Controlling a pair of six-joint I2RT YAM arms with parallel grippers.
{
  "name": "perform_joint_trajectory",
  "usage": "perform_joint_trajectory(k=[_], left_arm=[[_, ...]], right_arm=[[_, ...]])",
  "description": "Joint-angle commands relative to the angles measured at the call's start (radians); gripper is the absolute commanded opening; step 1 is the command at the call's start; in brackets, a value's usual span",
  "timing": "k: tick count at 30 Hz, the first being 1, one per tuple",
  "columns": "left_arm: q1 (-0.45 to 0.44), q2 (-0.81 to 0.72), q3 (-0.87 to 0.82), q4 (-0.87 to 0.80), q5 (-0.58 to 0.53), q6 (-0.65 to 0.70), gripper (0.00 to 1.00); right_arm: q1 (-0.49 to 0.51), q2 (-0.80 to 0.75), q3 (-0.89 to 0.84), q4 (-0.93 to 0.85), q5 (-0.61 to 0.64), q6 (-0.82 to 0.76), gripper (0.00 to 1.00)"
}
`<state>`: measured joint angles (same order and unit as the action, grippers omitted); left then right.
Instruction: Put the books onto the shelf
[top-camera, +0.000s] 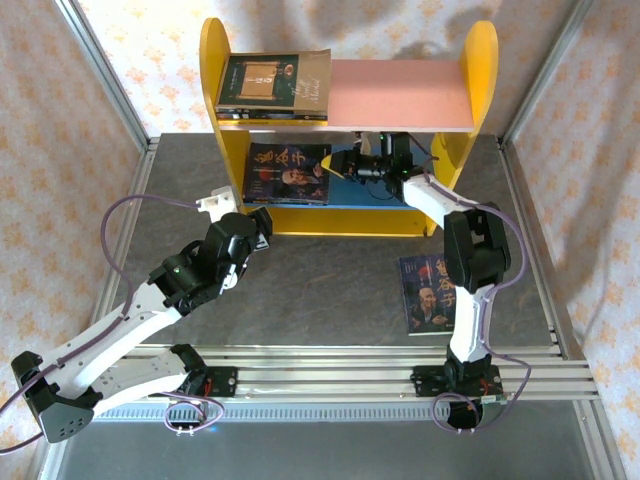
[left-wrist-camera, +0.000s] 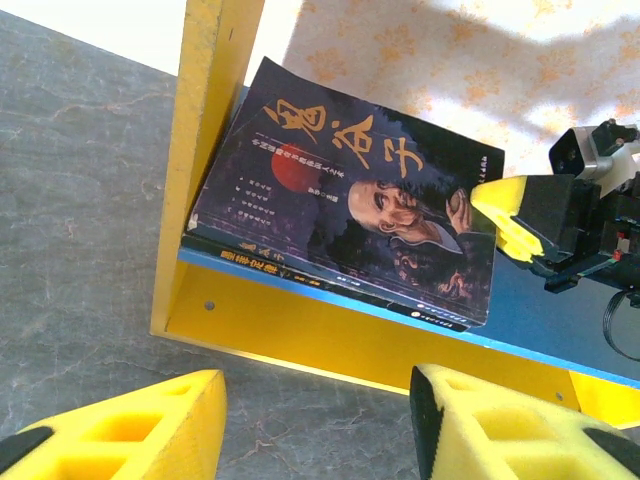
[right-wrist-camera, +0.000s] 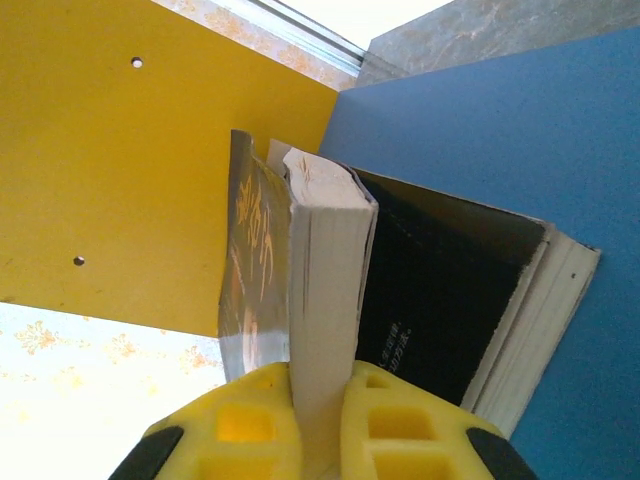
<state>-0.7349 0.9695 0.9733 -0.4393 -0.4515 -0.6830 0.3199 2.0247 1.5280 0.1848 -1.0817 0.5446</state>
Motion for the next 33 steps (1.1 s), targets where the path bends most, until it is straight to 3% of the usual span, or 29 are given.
perform_joint_trajectory(k=[1, 17, 33], left_arm=[[0.008, -0.002, -0.007, -0.026, -0.009, -0.009, 0.51], [0.012, -0.003, -0.010, -0.033, -0.015, -0.007, 0.51], [0.012, -0.032, -0.029, -0.040, -0.016, -0.012, 0.51]], right_arm=[[0.013, 0.004, 0.049, 0.013, -0.037, -0.030, 0.10], [0.027, 0.037, 0.092, -0.028, -0.041, -0.050, 0.11], [0.027, -0.021, 0.005, 0.007, -0.003, -0.038, 0.10]])
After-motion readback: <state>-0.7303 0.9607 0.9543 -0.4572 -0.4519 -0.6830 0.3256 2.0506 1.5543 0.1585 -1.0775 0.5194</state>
